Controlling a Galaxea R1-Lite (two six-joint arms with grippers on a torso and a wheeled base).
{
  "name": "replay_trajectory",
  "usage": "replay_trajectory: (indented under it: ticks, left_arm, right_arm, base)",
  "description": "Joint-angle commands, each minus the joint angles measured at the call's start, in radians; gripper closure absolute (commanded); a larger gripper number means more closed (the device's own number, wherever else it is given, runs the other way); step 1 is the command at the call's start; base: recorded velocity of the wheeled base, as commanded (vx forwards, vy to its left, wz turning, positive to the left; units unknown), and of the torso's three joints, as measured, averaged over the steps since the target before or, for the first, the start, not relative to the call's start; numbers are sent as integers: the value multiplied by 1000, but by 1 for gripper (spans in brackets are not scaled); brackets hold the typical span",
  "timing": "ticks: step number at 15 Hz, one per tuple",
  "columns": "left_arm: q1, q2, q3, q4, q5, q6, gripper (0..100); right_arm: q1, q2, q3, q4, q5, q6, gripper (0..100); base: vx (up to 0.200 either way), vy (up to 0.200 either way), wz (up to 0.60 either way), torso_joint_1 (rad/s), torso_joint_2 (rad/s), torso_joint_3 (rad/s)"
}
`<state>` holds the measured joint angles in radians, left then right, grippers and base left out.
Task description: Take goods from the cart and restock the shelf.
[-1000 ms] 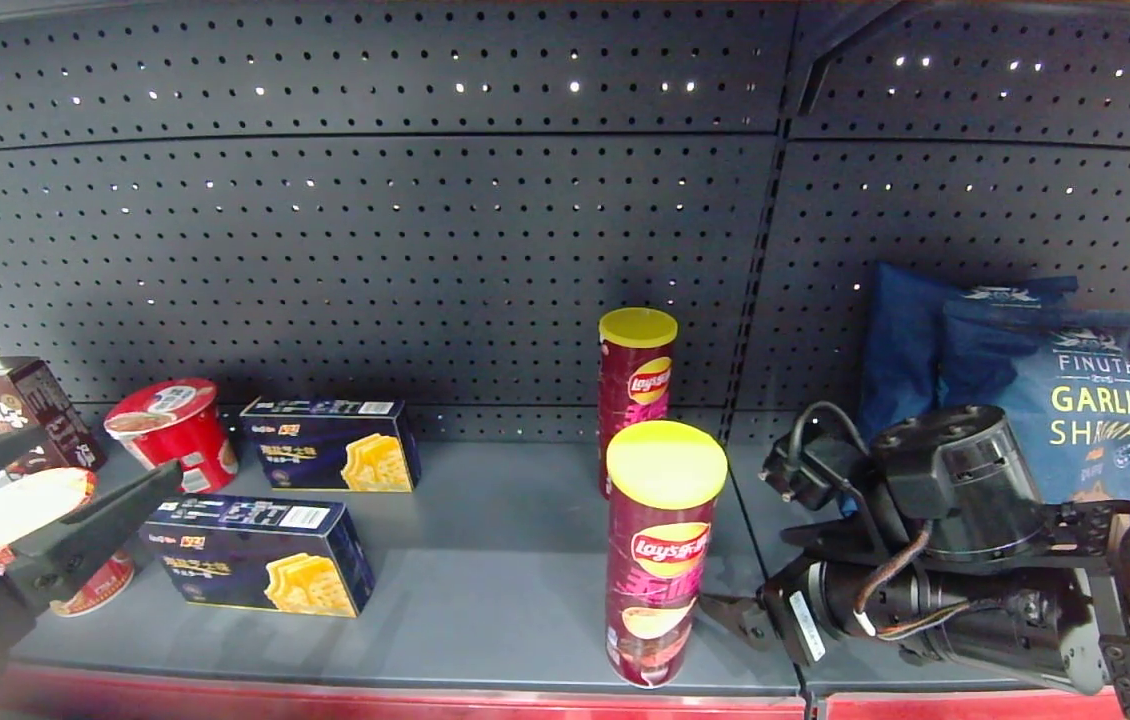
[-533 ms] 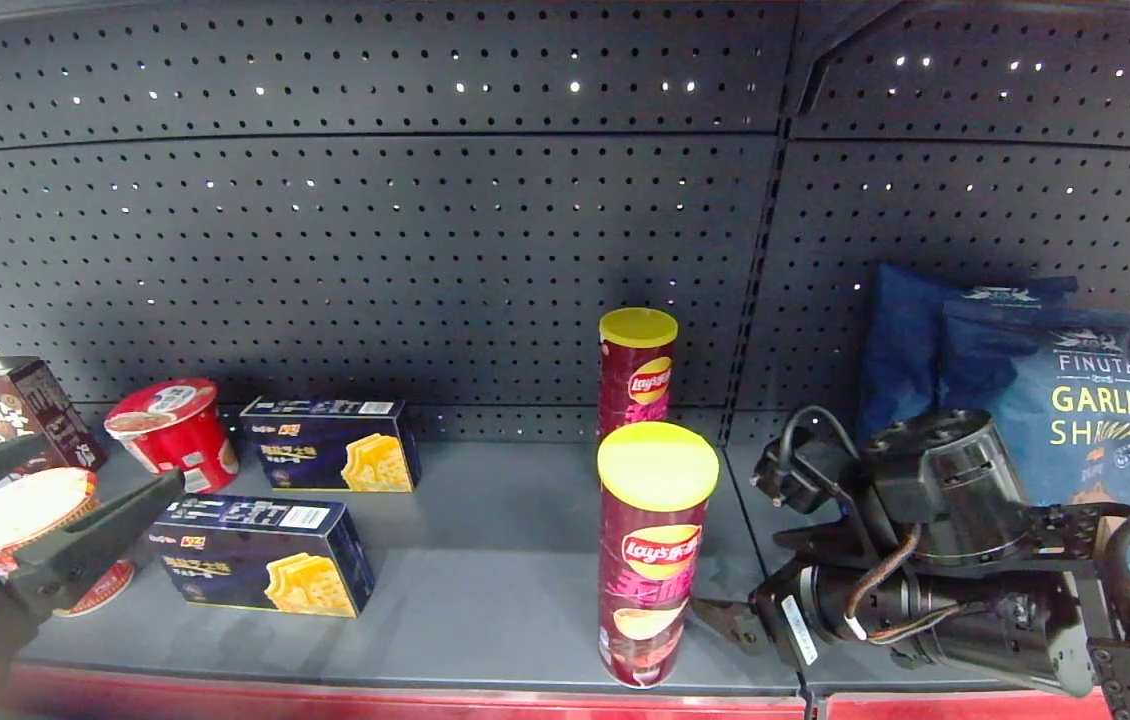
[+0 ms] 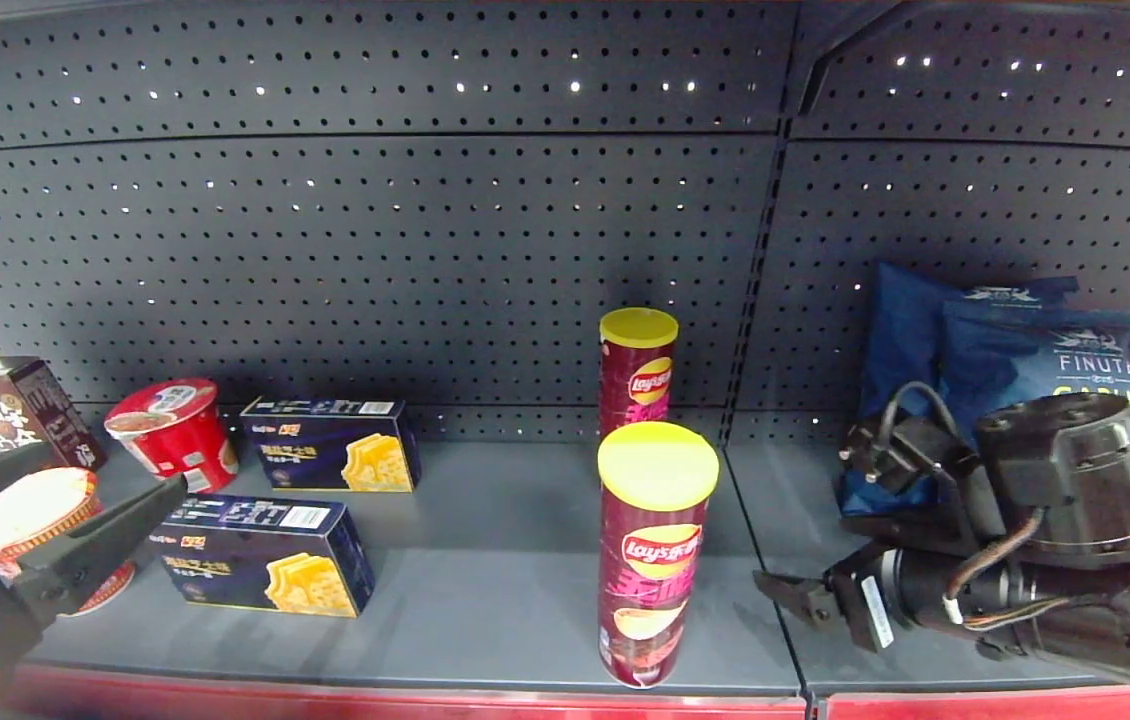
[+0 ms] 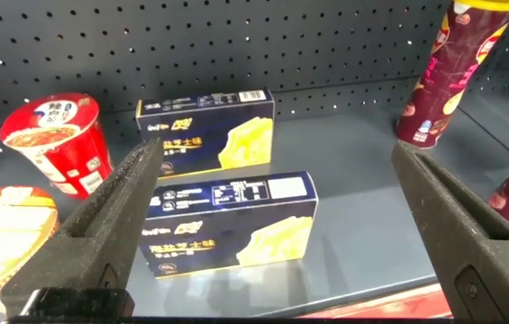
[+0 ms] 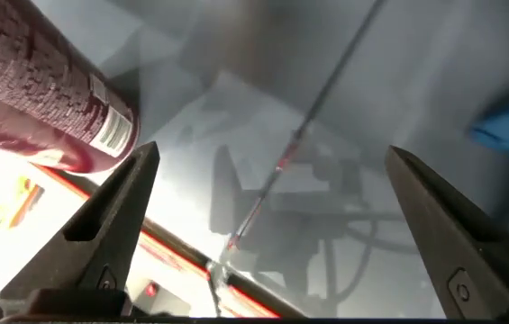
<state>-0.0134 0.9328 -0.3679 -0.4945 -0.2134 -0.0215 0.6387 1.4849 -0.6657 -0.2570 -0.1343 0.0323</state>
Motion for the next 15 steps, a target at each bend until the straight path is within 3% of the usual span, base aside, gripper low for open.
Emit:
replay_trajectory:
  ticks: [1,9,15]
  left_arm:
    - [-2,-3,10,-1,0,-2,0]
    - [4,-83,58,2,-12,-3,0]
    - [7,-183,106,8,-6,-2,0]
  right_arm:
    - [-39,-172,43,5,-4,0,0]
    - [-332,-646,167,97,-22,0,0]
    - [-441,-937,287,183,-185,-3,0]
  base:
    - [0,0,0,0,0,0]
    - [0,0,0,0,0,0]
    - [0,0,0,0,0,0]
